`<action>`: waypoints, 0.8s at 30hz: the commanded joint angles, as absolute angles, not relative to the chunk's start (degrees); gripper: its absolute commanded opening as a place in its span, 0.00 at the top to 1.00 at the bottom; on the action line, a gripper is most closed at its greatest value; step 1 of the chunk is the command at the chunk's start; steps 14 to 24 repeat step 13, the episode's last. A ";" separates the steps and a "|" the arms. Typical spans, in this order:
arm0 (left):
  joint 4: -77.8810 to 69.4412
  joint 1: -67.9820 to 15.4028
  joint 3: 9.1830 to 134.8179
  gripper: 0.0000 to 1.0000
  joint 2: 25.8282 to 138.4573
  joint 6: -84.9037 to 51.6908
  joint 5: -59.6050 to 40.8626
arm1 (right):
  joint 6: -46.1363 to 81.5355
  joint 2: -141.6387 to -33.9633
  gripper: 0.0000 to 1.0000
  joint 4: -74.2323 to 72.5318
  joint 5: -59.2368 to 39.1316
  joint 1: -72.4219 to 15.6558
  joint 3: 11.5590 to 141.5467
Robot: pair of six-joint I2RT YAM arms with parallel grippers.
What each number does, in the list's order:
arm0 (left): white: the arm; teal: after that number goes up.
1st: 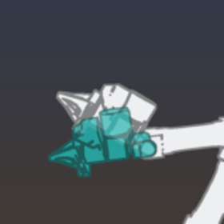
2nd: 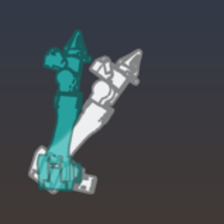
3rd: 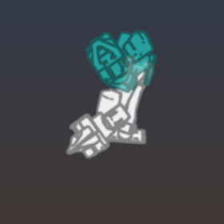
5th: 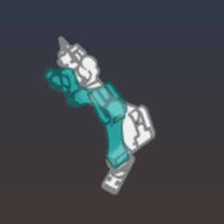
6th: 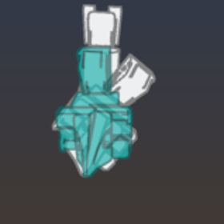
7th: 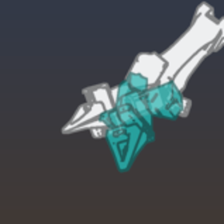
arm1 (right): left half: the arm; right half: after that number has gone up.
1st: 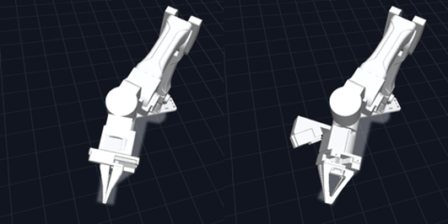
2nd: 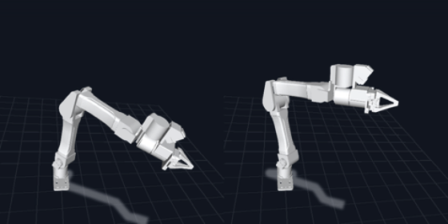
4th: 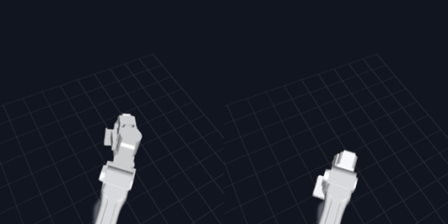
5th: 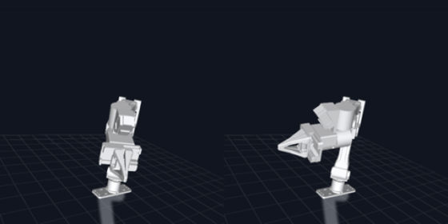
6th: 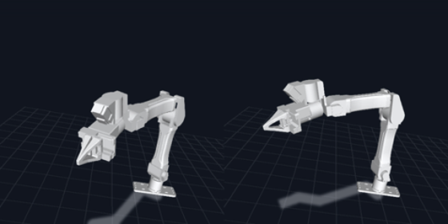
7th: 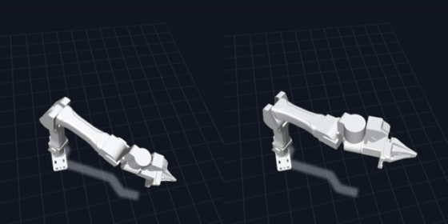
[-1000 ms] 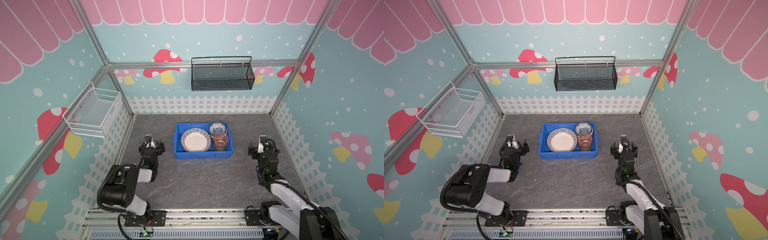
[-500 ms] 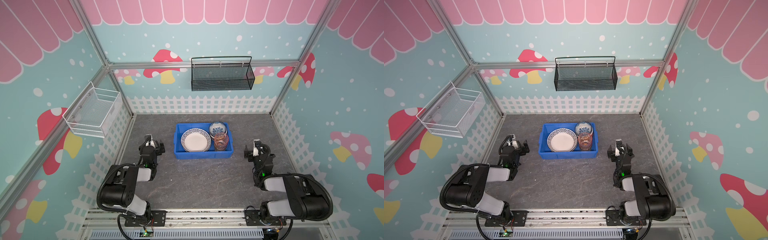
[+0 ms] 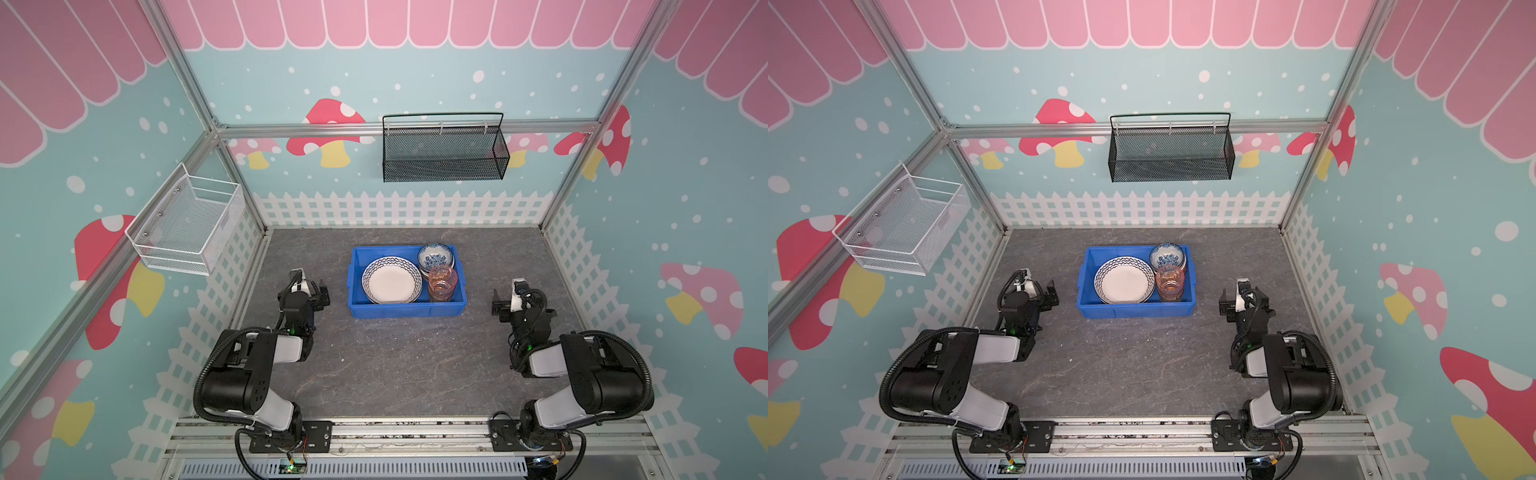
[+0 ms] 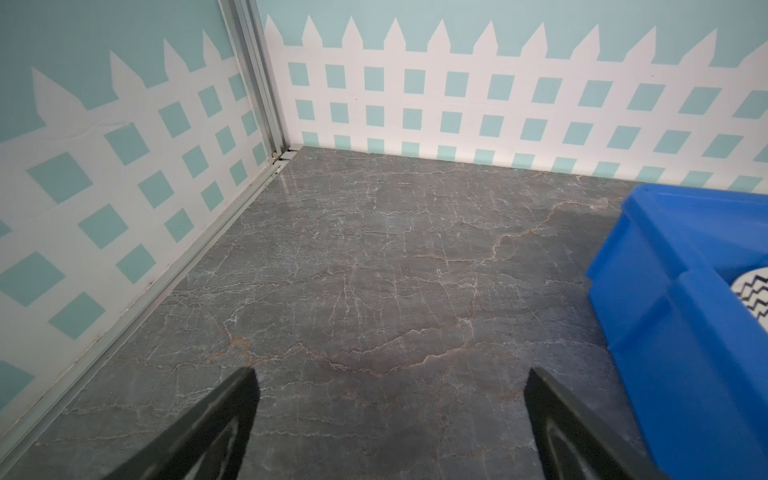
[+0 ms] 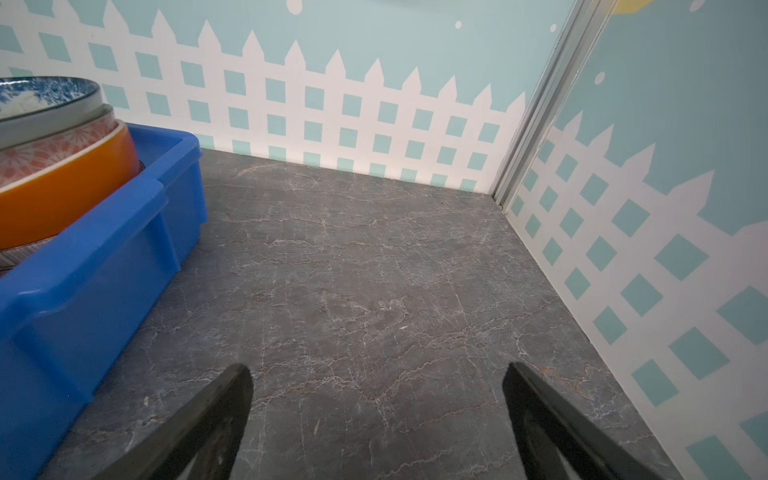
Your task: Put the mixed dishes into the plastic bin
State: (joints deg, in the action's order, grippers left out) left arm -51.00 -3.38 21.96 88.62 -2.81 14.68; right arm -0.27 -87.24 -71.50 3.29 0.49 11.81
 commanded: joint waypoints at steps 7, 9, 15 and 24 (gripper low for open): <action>-49.69 -3.03 23.26 0.00 88.46 -2.79 13.72 | -1.12 -87.28 0.02 -72.77 -0.54 0.71 12.69; -49.37 -2.81 23.27 0.00 88.42 -2.97 13.45 | -1.19 -87.25 0.02 -72.77 -0.60 0.70 12.62; -50.03 -2.81 22.86 0.00 88.15 -2.97 13.28 | -1.15 -87.10 0.02 -72.87 -0.60 0.71 12.41; -50.03 -2.81 22.86 0.00 88.15 -2.97 13.28 | -1.15 -87.10 0.02 -72.87 -0.60 0.71 12.41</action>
